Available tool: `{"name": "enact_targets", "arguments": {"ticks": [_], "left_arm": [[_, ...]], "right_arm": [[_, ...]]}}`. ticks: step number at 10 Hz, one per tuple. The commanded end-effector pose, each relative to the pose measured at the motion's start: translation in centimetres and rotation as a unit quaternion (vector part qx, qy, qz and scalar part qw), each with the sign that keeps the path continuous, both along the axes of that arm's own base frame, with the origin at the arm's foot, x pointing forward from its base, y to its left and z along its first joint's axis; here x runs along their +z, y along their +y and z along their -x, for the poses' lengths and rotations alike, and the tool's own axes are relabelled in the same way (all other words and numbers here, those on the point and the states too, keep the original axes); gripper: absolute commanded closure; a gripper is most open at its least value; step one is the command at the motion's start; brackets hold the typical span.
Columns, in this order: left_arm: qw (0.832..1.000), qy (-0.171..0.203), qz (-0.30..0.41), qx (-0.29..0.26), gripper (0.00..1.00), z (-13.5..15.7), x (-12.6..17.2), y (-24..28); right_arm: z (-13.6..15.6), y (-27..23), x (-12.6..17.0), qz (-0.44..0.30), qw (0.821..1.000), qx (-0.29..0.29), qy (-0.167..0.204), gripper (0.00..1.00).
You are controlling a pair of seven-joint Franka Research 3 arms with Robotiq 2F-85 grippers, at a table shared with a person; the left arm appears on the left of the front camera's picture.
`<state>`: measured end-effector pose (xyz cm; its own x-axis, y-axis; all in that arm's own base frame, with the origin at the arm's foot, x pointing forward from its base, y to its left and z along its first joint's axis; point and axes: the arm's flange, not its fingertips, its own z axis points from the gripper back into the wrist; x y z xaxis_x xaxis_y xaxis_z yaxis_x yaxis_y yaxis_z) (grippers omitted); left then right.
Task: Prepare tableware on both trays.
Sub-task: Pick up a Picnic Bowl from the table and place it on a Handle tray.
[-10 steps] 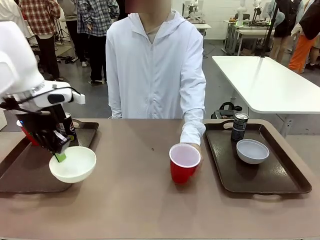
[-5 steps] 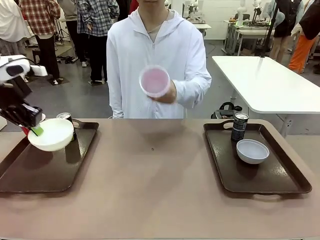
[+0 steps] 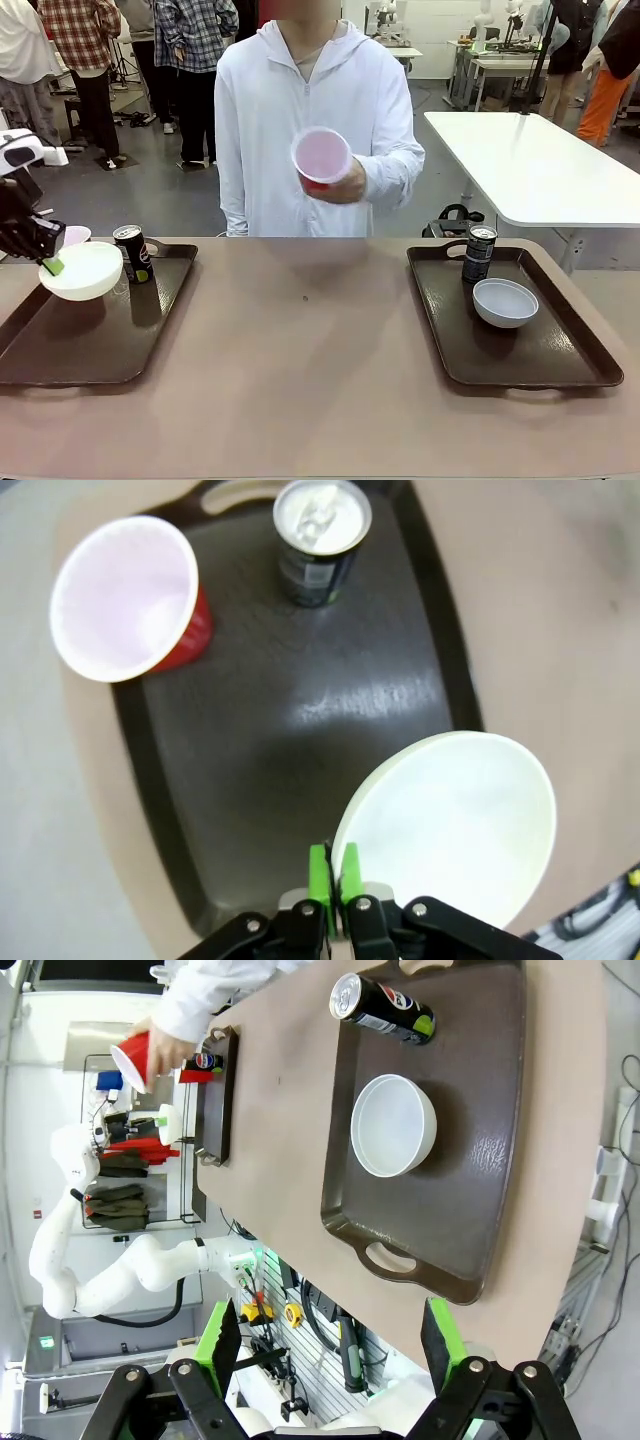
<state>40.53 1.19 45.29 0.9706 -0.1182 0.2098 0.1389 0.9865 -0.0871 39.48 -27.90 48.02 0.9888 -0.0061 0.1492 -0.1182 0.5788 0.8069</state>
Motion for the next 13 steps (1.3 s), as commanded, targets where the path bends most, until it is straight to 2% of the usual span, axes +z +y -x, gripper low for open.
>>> {"name": "enact_targets", "arguments": {"ticks": [1,6,13], "left_arm": [[1.0,-0.006,-0.016,-0.003,1.0,-0.4,-1.7,0.6],[0.999,-0.025,-0.022,-0.009,1.0,-1.7,-6.1,1.5],[1.0,0.003,-0.022,0.0,1.0,-3.2,-9.1,2.3]], "right_arm": [[0.3,0.5,-0.1,0.006,1.0,-0.009,0.005,0.05],[0.3,0.5,-0.1,0.006,1.0,-0.009,0.005,0.05],[0.3,0.5,-0.1,0.006,1.0,-0.009,0.005,0.05]]}}
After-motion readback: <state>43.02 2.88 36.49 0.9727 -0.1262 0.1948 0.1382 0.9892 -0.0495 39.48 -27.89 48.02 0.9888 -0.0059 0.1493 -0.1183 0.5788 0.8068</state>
